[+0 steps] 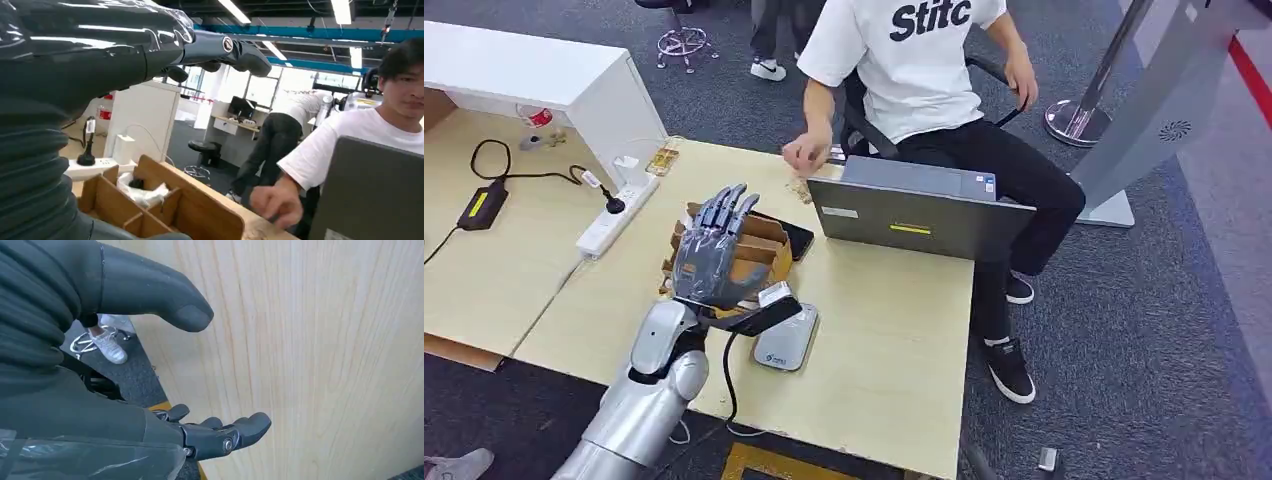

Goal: Pass the card to the sensor for recognition and then transmit it.

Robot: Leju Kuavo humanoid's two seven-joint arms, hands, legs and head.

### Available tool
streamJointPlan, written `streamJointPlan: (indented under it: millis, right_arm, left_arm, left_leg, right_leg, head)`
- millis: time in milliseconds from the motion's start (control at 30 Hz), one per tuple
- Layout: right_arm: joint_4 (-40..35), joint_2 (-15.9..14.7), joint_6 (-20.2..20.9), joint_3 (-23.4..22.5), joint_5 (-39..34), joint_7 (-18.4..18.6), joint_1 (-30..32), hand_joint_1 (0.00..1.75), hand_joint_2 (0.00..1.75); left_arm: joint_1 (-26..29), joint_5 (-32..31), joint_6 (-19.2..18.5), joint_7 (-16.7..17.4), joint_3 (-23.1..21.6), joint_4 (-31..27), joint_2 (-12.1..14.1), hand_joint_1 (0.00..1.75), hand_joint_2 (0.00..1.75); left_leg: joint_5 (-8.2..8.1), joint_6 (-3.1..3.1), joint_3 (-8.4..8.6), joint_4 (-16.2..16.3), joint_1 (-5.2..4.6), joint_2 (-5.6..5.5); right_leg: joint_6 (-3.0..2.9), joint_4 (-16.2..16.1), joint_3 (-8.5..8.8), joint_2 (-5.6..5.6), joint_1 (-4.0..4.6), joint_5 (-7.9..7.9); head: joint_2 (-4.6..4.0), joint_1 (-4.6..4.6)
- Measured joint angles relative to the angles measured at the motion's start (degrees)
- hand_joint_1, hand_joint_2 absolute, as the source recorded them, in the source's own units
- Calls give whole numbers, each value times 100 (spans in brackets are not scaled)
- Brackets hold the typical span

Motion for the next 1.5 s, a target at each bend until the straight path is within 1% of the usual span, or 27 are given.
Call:
streamJointPlan:
  millis: [333, 533, 667, 900, 1000, 1167, 1367, 1500]
  right_arm:
    - [0, 0, 0, 0, -7, -5, 0, 0, 175]
    - [0, 0, 22, 0, -33, -4, 0, 0, 175]
    - [0, 0, 68, 0, -68, -4, 3, 0, 175]
    - [0, 0, 111, 0, -96, 2, 16, 0, 175]
    - [0, 0, 116, 0, -120, 13, 21, 0, 175]
    - [0, 0, 116, 0, -131, 35, 30, 0, 175]
    - [0, 0, 129, -2, -138, 41, 43, 0, 175]
    - [0, 0, 114, 0, -114, 46, 42, 0, 175]
  left_arm:
    - [17, 11, -48, 0, -74, 0, -39, 0, 175]
    - [105, 164, -407, -243, -210, -18, -74, 0, 175]
    - [207, 284, -722, -418, -424, -155, -50, 0, 175]
    - [411, 199, -1172, -428, -719, -507, 223, 0, 175]
    - [450, 201, -1248, -428, -772, -551, 367, 0, 175]
    - [535, 197, -1209, -402, -783, -643, 545, 0, 175]
    - [702, 131, -1123, -243, -763, -758, 787, 0, 175]
    - [707, 57, -1106, -83, -628, -700, 870, 0, 175]
  left_leg:
    - [1, -1, 1, 0, 1, -1]
    - [0, 0, 0, 0, 0, 0]
    - [0, 0, 0, 0, 0, -1]
    - [0, -1, 1, -1, 1, 0]
    - [1, -1, 0, -1, 2, 0]
    - [1, -1, 0, -1, 3, 0]
    - [1, -1, -1, -1, 2, -1]
    - [1, -1, 0, -1, 2, -1]
  right_leg:
    - [0, 1, 0, -1, 1, 0]
    - [0, 1, 0, -1, 0, 0]
    - [0, 0, 1, -1, 0, 0]
    - [0, 1, -1, 0, 1, 0]
    - [0, 2, -1, -1, 2, 0]
    - [0, 2, 0, 0, 2, 0]
    - [0, 2, 0, -1, 1, 0]
    - [0, 2, 0, -2, 2, 0]
  head:
    - [0, 0]
    - [0, 2]
    - [0, 2]
    - [0, 0]
    - [0, 0]
    - [0, 0]
    - [0, 0]
    - [0, 0]
